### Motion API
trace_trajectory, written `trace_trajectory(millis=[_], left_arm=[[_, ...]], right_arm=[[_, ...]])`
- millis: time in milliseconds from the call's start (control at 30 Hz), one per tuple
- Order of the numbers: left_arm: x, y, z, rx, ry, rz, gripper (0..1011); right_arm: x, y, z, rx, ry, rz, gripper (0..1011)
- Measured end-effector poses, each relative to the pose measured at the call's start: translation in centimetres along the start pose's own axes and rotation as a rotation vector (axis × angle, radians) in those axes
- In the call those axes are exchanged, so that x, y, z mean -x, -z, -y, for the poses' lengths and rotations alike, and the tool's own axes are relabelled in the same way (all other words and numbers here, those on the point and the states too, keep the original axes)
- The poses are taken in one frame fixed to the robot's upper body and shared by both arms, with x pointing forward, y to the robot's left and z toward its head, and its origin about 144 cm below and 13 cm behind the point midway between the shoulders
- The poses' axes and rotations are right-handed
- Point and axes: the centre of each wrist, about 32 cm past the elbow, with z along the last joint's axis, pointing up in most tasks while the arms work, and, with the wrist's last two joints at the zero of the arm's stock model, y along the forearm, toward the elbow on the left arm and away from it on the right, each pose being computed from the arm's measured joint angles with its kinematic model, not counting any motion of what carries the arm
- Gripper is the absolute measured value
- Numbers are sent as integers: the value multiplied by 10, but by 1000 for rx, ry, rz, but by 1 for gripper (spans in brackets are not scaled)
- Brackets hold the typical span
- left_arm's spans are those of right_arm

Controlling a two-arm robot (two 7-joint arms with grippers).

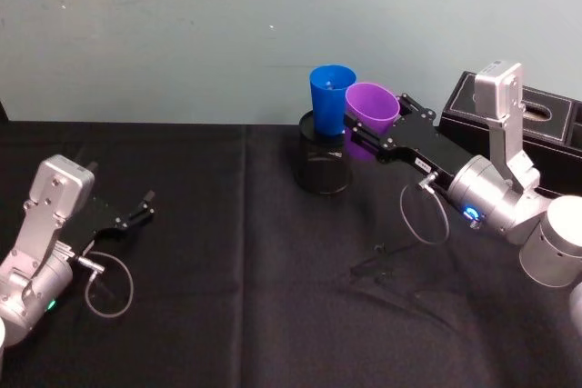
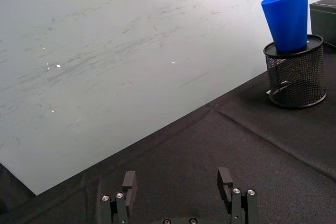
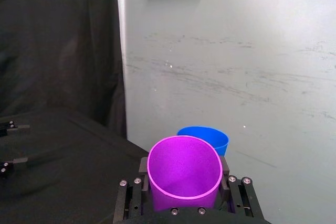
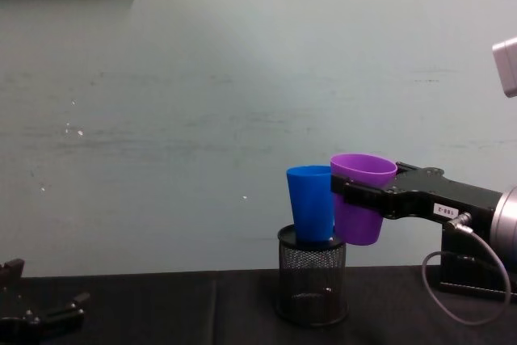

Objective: Pick up one cup with a gripper and tap it against the other cup.

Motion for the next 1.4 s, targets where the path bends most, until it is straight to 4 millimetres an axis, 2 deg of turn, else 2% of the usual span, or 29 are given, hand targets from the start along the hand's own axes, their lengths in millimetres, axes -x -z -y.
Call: trace_trajectory(millis=[1400], left_arm=[[0,0,0,0,0,0,1011]], right_arm=[[-1,5,-21,-15,54,-51,732]])
